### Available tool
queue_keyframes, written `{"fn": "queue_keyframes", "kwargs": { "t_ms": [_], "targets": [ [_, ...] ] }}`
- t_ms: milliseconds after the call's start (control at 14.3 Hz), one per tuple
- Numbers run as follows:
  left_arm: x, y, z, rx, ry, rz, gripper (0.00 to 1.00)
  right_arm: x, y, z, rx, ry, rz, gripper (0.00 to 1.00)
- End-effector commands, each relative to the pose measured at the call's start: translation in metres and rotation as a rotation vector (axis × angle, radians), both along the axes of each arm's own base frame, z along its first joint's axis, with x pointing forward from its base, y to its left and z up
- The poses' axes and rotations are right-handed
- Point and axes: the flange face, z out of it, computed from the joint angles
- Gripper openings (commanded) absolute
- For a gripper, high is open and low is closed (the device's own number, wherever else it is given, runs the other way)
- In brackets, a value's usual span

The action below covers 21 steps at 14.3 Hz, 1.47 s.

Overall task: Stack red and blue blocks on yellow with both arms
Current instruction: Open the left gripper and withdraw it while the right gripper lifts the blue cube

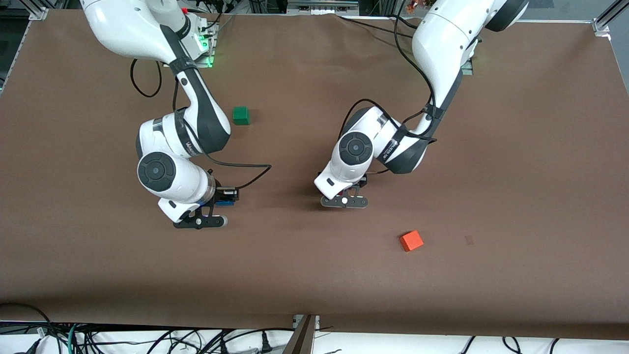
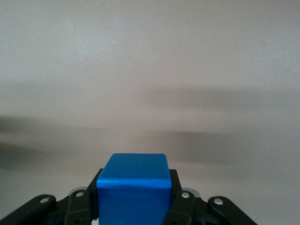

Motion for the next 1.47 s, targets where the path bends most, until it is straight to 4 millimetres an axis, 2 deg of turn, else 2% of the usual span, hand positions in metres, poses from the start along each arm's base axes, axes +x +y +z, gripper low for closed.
{"fn": "queue_keyframes", "kwargs": {
  "t_ms": [0, 140, 280, 419, 559, 699, 839, 909, 978, 1118, 1188, 1328, 1398],
  "targets": [
    [0.024, 0.012, 0.027, 0.008, -0.050, 0.026, 1.00, -0.003, 0.011, 0.008, 0.013, 0.016, -0.025, 0.22],
    [0.042, 0.038, 0.049, 0.015, -0.050, 0.045, 1.00, -0.007, 0.023, 0.014, 0.014, 0.022, -0.052, 0.22],
    [0.066, 0.077, 0.081, 0.013, -0.052, 0.094, 1.00, -0.017, 0.049, 0.022, 0.015, 0.036, -0.115, 0.22],
    [0.088, 0.122, 0.110, 0.007, -0.069, 0.160, 1.00, -0.036, 0.092, 0.035, 0.032, 0.052, -0.187, 0.22],
    [0.102, 0.168, 0.145, 0.003, -0.102, 0.219, 1.00, -0.060, 0.140, 0.041, 0.032, 0.042, -0.252, 0.22],
    [0.111, 0.222, 0.180, 0.005, -0.116, 0.275, 1.00, -0.081, 0.185, 0.045, 0.037, 0.026, -0.314, 0.22],
    [0.109, 0.271, 0.216, 0.013, -0.113, 0.212, 1.00, -0.102, 0.224, 0.042, 0.045, 0.001, -0.355, 0.22],
    [0.106, 0.286, 0.226, 0.022, -0.099, 0.150, 1.00, -0.110, 0.238, 0.045, 0.055, -0.016, -0.348, 0.22],
    [0.098, 0.297, 0.244, 0.033, -0.090, 0.109, 1.00, -0.111, 0.245, 0.045, 0.067, -0.027, -0.343, 0.22],
    [0.089, 0.336, 0.265, 0.038, -0.061, 0.102, 1.00, -0.113, 0.261, 0.048, 0.090, -0.050, -0.323, 0.22],
    [0.084, 0.352, 0.283, 0.036, -0.075, 0.082, 1.00, -0.113, 0.267, 0.046, 0.089, -0.070, -0.311, 0.23],
    [0.068, 0.386, 0.308, 0.043, -0.068, 0.036, 1.00, -0.115, 0.288, 0.029, 0.117, -0.124, -0.286, 0.23],
    [0.054, 0.394, 0.315, 0.049, -0.039, 0.033, 1.00, -0.114, 0.297, 0.016, 0.118, -0.146, -0.281, 0.23]
  ]
}}
